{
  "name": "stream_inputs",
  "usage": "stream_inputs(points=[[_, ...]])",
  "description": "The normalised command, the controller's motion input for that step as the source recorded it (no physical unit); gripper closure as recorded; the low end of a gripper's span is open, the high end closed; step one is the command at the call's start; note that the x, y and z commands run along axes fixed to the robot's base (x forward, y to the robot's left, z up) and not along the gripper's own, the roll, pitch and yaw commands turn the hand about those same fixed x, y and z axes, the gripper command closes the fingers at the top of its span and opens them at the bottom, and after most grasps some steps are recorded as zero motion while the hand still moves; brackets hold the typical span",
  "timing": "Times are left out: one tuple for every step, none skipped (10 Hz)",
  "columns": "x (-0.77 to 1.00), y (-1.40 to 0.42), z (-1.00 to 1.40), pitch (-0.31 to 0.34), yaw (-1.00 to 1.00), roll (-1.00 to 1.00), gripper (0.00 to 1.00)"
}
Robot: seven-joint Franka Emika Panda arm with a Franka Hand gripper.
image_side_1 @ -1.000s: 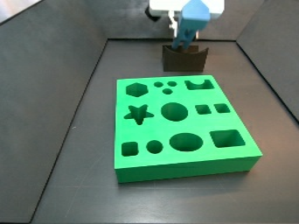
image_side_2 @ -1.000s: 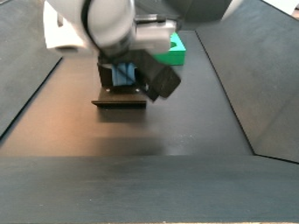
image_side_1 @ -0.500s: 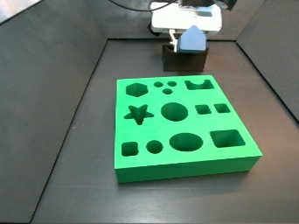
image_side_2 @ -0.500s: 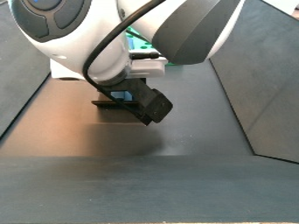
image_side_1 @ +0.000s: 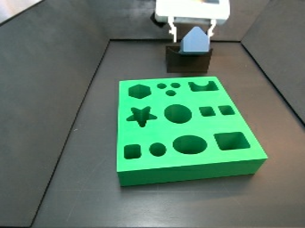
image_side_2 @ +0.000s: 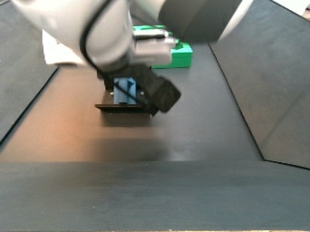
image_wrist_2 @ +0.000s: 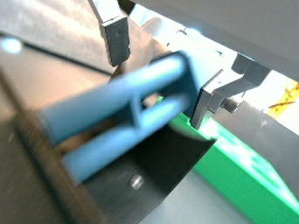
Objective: Pick up the 3 prong object. Move up. Place the 3 prong object on the fixture. Regrasp the 3 prong object. Move to above the board. Insert the 3 prong object.
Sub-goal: Regrasp the 3 prong object.
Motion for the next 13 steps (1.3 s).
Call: stream_inputs(points=[[-0.03,0.00,1.00,0.093,0.05,0.02,0.00],[-0.03,0.00,0.94,0.102,0.03,0.03,0.00],[-0.03,0.01,0.63,0.121,0.00,0.04,0.00],[-0.02,0.01,0.51,0.121,-0.02,0.04,0.00],[-0.02,0.00,0.20,0.110,-0.04,0.05,0.00],[0.01,-0.95,1.00,0.051,-0.01,1.00,0.00],[0.01,-0.98,1.00,0.049,-0.01,1.00,0.00],[0.00,-0.97,1.00,0.044,-0.01,1.00,0.00],[-0.05,-0.96,1.00,0.032,-0.02,1.00,0.00],[-0.08,-0.88,0.88,0.025,-0.02,1.00,0.00],[-0.07,-0.69,0.66,0.021,-0.02,1.00,0.00],[-0.05,-0.49,0.43,0.018,-0.02,1.00,0.00],[-0.04,-0.28,0.18,0.015,-0.01,1.00,0.00]])
